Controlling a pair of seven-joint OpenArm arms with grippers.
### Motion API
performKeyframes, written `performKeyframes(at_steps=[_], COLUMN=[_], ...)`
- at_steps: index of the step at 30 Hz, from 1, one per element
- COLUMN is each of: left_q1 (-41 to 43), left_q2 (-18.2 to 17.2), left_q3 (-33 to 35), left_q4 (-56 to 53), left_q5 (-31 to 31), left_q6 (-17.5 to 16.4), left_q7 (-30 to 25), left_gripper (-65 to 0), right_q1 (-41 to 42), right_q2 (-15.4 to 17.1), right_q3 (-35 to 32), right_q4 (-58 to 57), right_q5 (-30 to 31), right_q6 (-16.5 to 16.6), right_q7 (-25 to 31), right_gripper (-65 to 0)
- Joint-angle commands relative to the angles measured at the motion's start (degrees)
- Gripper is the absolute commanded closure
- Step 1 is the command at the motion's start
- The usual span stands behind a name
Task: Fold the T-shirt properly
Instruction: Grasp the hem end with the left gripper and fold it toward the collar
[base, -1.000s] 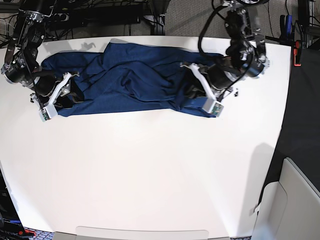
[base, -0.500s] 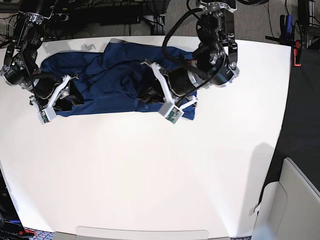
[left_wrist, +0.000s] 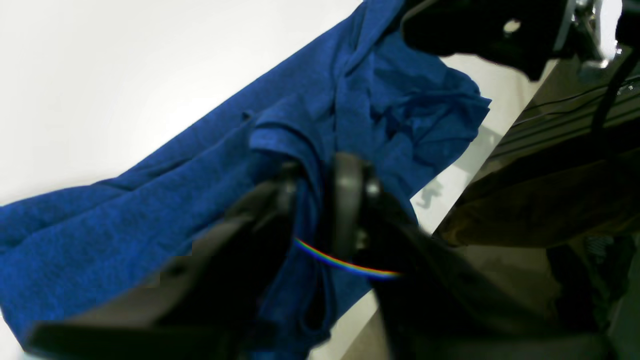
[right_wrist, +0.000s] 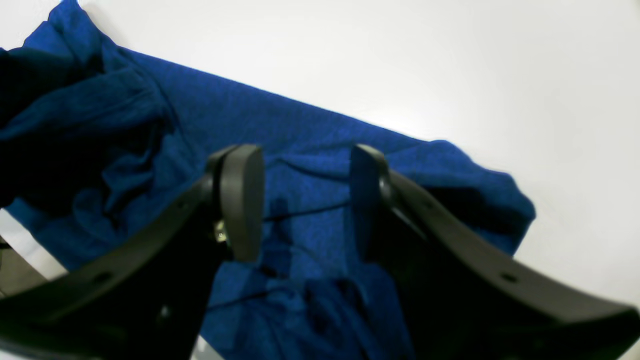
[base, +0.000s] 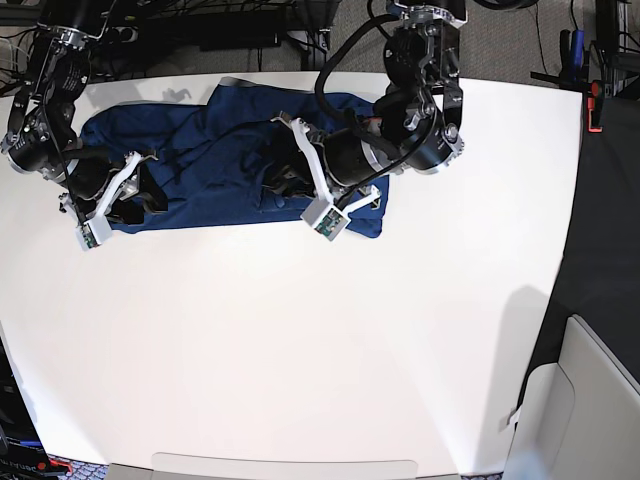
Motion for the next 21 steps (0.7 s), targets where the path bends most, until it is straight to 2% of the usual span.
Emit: performKeyframes(at_steps=[1,4,5,11,13,17,21], left_q1=[-0.8,-0.8,-0.8,-0.7,-0.6,1.2,3.2], left_q2=[0.0,-0.7,-1.1,-3.1,-5.2,-10.6,-13.1], left_q3=[0.0,-1.1,-1.9,-10.5,-13.8,-14.6,-14.6], left_q4=[1.2,2.2,3.0,4.8,4.5,3.9,1.7], left_q5=[-1.0,-1.0,-1.1,-1.2,-1.2,-1.2,-1.1], left_q6=[-0.3,-0.3,-0.3,-0.3,-0.3,-0.3,-0.3], left_q7=[-0.4,-0.6,-0.6,-0.6,-0.6,-0.8,-1.6], left_gripper=[-19.1,-31.1,-33.0,-32.0,-32.0,-32.0,-32.1], right_q1=[0.7,0.7,0.7,0.2,-1.3,-3.5,-4.2], right_q2=[0.5,0.6,0.7,1.1,1.7,4.2,6.8], right_q3=[0.3,0.3,0.3,0.3,1.6,5.4,10.7], right_q4=[0.9,0.9,0.9,1.0,1.1,1.7,3.4], right_q5=[1.1,1.1,1.1,1.1,1.1,1.2,2.8], right_q6=[0.3,0.3,0.3,0.3,0.3,0.3,0.3], right_q7=[1.1,1.1,1.1,1.1,1.1,1.0,-2.1], right_gripper=[-27.9,-27.9,-27.9,-27.9,-27.9,-28.3,-28.4])
